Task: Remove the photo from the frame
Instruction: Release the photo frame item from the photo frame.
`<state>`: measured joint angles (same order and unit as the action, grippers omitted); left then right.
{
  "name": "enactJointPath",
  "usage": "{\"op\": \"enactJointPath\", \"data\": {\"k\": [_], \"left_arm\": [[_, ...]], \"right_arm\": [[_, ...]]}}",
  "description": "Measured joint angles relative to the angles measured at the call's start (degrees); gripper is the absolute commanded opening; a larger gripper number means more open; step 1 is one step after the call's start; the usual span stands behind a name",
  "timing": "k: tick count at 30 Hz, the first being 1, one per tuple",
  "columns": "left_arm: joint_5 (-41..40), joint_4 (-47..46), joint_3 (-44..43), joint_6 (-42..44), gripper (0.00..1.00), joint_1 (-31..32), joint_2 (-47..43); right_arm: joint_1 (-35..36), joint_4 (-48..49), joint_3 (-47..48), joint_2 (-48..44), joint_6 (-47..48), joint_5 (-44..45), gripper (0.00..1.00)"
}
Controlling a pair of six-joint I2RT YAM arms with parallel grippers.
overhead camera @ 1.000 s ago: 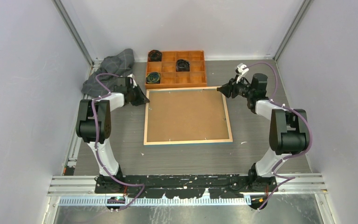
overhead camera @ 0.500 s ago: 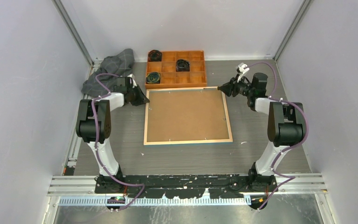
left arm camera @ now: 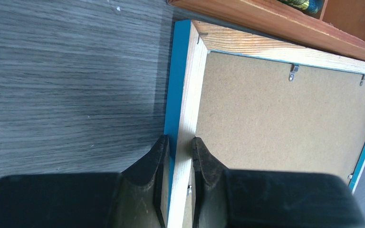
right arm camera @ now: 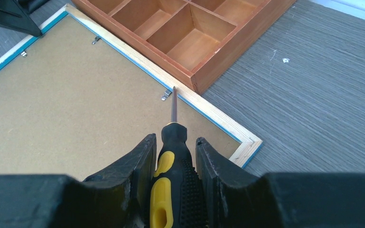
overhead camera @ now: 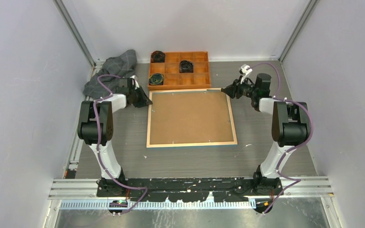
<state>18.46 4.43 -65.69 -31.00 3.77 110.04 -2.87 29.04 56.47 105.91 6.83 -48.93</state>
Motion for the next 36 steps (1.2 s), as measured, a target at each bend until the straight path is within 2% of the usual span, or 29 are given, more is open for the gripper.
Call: {"op": "enactJointPath", "data": {"k": [7,19,36], "left_arm": [[0.6,0.6,-0.5,0.1,0.01,-0.2,0.3],[0.7,0.6,-0.5,0.1,0.01,-0.2,0.3],[0.7,0.7,-0.6,0.1,0.01,-0.2,0.4]], "right_arm": [[-0.1,-0.3,0.5,0.4,0.1,-0.1,0.01],[-1.0,5.4,-1.1,0.3,-5.7,-2.8,0.01],[-1.1,1.6,-1.0,0.4,-3.4,-1.1,0.01]]}}
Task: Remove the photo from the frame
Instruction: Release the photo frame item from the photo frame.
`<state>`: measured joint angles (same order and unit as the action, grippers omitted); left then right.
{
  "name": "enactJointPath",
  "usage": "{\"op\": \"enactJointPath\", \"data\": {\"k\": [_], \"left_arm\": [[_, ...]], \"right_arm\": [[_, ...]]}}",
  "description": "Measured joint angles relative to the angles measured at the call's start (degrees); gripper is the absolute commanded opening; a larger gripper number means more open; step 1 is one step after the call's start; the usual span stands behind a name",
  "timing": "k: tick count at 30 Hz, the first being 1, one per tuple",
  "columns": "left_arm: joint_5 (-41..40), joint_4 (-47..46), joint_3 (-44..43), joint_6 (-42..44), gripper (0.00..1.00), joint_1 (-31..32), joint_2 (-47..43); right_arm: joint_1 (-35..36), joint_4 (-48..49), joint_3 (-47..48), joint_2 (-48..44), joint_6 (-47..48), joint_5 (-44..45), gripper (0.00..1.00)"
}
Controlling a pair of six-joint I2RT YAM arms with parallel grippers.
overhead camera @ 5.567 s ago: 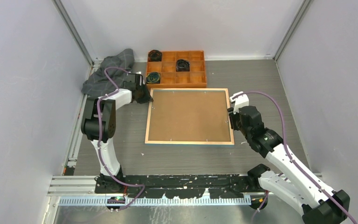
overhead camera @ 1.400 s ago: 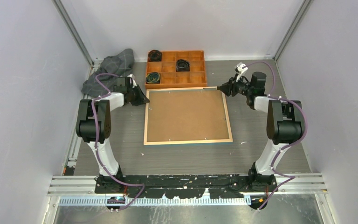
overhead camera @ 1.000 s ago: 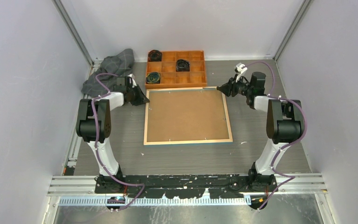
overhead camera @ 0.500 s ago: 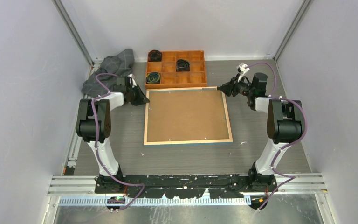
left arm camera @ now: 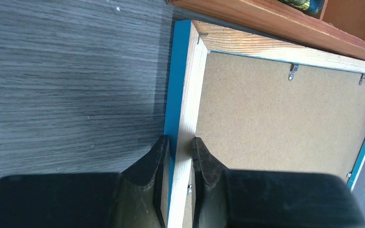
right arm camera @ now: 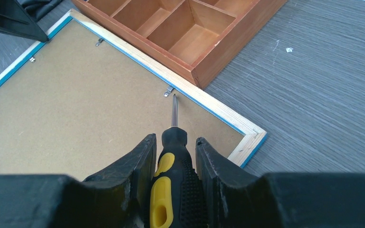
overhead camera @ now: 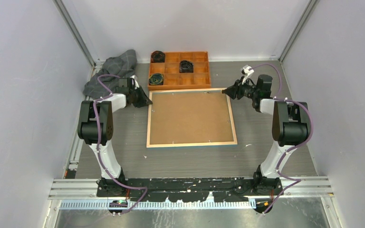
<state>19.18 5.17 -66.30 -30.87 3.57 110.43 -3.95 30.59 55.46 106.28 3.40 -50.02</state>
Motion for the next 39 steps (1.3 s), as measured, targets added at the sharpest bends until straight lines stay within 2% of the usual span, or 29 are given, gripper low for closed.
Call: {"op": "enactJointPath", "data": {"k": [39], "left_arm": [[0.4,0.3,-0.3,0.0,0.00,-0.1,0.2]], "right_arm": [[2.8,-13.5,7.3,1.0,11.4,1.5,0.01]]}}
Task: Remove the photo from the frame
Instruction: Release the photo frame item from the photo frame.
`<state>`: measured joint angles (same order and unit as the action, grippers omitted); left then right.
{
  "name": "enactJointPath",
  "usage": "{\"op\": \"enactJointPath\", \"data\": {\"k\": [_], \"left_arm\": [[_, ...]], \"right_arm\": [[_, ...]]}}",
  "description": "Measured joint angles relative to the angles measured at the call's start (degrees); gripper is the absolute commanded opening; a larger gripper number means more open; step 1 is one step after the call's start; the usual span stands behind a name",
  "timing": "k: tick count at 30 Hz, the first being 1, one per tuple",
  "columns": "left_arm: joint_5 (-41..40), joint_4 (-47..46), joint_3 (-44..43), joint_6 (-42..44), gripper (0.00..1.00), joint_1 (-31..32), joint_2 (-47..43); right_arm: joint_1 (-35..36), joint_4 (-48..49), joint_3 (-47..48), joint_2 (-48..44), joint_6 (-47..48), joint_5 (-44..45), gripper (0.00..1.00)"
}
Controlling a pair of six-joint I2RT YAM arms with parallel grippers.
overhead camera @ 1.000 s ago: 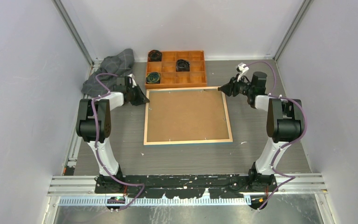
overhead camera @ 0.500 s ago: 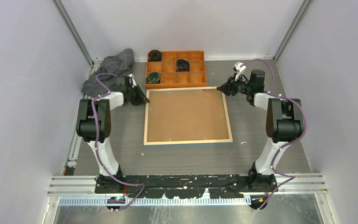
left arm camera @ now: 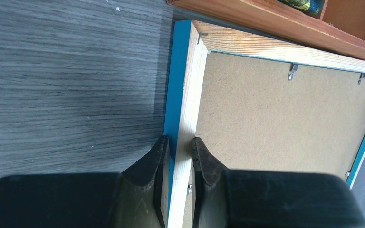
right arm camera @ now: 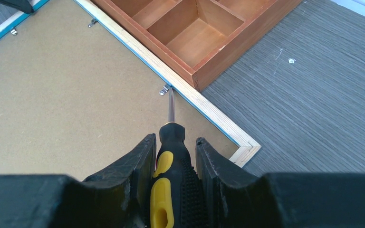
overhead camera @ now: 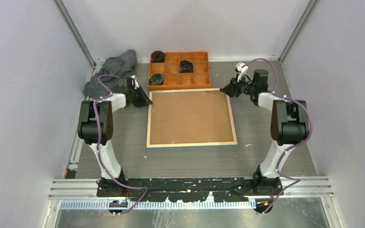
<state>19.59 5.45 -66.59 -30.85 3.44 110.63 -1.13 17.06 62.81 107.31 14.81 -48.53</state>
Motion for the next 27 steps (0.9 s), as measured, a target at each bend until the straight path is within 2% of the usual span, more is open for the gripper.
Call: {"op": "enactJointPath", "data": {"k": [16,27], "left_arm": [[0.2,0.0,0.0,0.0,0.01,-0.1,0.0],[0.2,0.0,0.0,0.0,0.01,-0.1,0.1]], "right_arm": [[1.0,-6.6,3.2,0.1,5.0,1.2,0.01],[1.1,-6.8,3.3,0.1,4.5,1.7,0.01]]}}
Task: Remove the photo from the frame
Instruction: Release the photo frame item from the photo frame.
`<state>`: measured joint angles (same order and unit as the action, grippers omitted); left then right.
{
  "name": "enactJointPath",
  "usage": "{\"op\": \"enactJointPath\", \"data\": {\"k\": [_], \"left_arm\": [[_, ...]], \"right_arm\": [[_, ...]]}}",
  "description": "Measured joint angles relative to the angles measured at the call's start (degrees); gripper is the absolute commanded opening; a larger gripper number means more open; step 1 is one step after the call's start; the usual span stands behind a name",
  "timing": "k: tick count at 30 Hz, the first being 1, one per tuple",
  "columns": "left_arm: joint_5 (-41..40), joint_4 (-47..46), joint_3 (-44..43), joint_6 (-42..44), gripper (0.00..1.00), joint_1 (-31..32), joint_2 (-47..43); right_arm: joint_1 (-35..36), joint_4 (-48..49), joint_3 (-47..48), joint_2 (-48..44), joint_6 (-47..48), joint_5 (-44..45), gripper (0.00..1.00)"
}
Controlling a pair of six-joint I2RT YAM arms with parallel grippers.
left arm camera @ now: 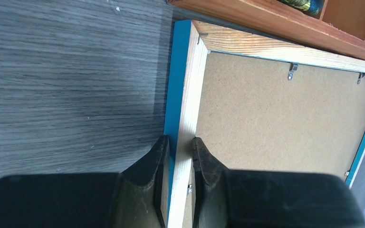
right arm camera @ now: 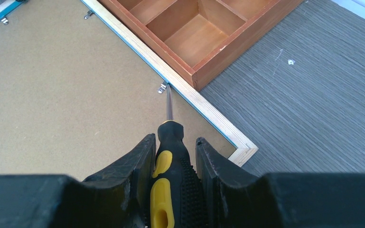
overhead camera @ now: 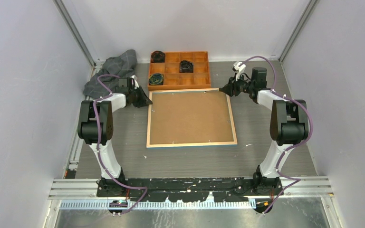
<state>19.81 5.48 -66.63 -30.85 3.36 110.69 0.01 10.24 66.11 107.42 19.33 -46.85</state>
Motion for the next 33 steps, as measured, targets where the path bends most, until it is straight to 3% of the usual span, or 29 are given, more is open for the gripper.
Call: {"op": "enactJointPath", "data": {"k": [33], "left_arm": [[0.2,0.1,-0.1,0.0,0.00,-0.1,0.1]], "right_arm": [[0.2,-0.8,1.7,0.6,-0.6,-0.1,0.01]]}}
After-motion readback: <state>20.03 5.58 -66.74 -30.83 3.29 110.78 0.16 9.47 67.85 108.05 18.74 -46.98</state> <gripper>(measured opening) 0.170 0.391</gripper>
